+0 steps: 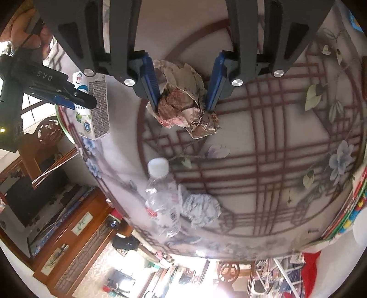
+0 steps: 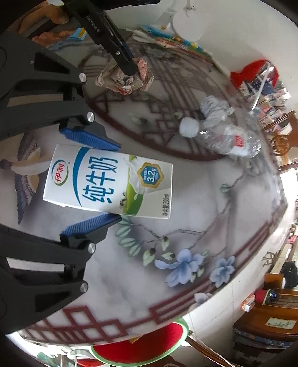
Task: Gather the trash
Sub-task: 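Carry the milk carton and crumpled tissue over the red bucket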
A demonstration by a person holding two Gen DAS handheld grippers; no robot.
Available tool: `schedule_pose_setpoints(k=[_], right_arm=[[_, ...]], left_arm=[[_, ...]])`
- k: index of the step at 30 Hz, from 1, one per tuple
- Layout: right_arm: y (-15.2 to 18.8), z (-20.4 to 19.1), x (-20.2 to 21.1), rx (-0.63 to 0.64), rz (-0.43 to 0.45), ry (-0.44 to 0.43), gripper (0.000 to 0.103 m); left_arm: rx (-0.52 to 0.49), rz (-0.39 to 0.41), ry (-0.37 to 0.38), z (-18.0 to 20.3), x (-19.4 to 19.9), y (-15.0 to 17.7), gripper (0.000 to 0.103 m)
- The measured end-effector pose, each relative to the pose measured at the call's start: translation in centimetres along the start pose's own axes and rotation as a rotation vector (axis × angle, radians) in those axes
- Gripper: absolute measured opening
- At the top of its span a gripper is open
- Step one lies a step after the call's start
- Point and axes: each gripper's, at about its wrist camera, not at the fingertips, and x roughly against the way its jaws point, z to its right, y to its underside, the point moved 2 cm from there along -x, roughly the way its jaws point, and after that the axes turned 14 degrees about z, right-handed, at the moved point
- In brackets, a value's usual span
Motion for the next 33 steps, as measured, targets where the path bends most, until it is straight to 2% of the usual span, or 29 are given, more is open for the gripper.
schedule_pose_setpoints(k=[11,17,33], right_arm=[[-2.7,0.0,3.7,0.023,0.131,-0.032,0.055],[-3.7,1.0,5.2,0.016,0.177,-0.031,0.055],[-4.9,7.1,6.4,-0.018,0.187,-0.053,0.055]], left_arm=[[-0.083,0.111,0.017,3.9,3.3,-3.1,0.038],[-0.117,0.138,0.032,5.9,3.9,-3.9,0.038],[-0.132,0.146,0.003,11.1,2.6,-4.1,0.039]])
